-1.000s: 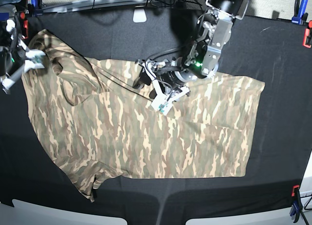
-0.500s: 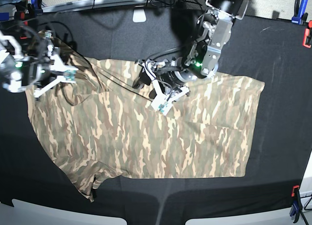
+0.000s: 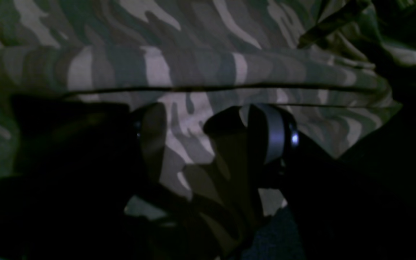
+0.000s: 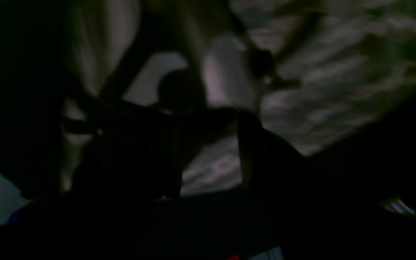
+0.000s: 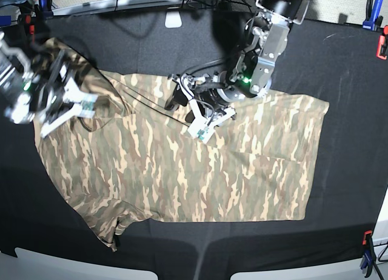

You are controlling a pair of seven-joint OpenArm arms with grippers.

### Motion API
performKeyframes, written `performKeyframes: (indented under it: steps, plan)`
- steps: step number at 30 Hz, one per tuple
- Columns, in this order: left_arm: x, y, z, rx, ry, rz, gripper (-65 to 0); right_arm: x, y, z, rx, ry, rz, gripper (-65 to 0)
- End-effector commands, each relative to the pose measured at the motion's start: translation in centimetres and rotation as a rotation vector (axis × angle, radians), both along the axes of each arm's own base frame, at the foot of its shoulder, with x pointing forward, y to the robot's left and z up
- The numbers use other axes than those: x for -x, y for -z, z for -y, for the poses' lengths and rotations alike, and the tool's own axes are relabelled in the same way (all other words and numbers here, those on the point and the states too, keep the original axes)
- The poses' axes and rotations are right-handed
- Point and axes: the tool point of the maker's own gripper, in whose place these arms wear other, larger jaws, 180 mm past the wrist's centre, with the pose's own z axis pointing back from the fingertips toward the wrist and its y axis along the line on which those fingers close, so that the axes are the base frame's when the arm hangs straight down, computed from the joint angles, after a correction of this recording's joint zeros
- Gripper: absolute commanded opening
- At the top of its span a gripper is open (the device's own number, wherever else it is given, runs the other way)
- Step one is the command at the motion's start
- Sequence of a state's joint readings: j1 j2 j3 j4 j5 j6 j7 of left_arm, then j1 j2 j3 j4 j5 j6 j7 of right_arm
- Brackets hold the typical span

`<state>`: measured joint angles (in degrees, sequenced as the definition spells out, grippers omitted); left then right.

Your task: Layout the t-shirt on the table in an organized manner, then fold the t-shirt properly

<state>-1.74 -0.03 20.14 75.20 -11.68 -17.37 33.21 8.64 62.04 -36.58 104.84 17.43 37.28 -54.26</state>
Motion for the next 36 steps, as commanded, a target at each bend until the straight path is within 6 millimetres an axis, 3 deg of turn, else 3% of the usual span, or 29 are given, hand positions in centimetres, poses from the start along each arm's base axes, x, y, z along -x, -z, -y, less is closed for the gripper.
performKeyframes:
  steps: [1,6,20,28,31,36]
  plan:
    - [-0.1,0.5,-0.7,-0.045,-0.005,-0.014,-31.5,-1.3,-1.7,0.7,0.014,-0.004,0.044,-41.4]
    - [-0.1,0.5,-0.7,-0.045,-0.005,-0.014,-31.5,-1.1,-2.6,0.4,-0.038,-0.007,0.005,-41.4]
    - [-0.1,0.5,-0.7,-0.045,-0.005,-0.014,-31.5,-1.3,-1.7,-1.1,-0.097,-0.008,0.000,-42.0]
    - [-0.1,0.5,-0.7,-0.045,-0.005,-0.014,-31.5,-1.5,-0.9,-2.3,-0.138,-0.001,-0.006,-65.0]
    - [-0.1,0.5,-0.7,-0.045,-0.005,-0.014,-31.5,-2.0,-1.1,-1.6,-0.094,-0.012,0.022,-65.0]
    - [-0.1,0.5,-0.7,-0.045,-0.005,-0.014,-31.5,-4.9,-3.3,-0.4,-0.015,-0.032,0.130,-65.0]
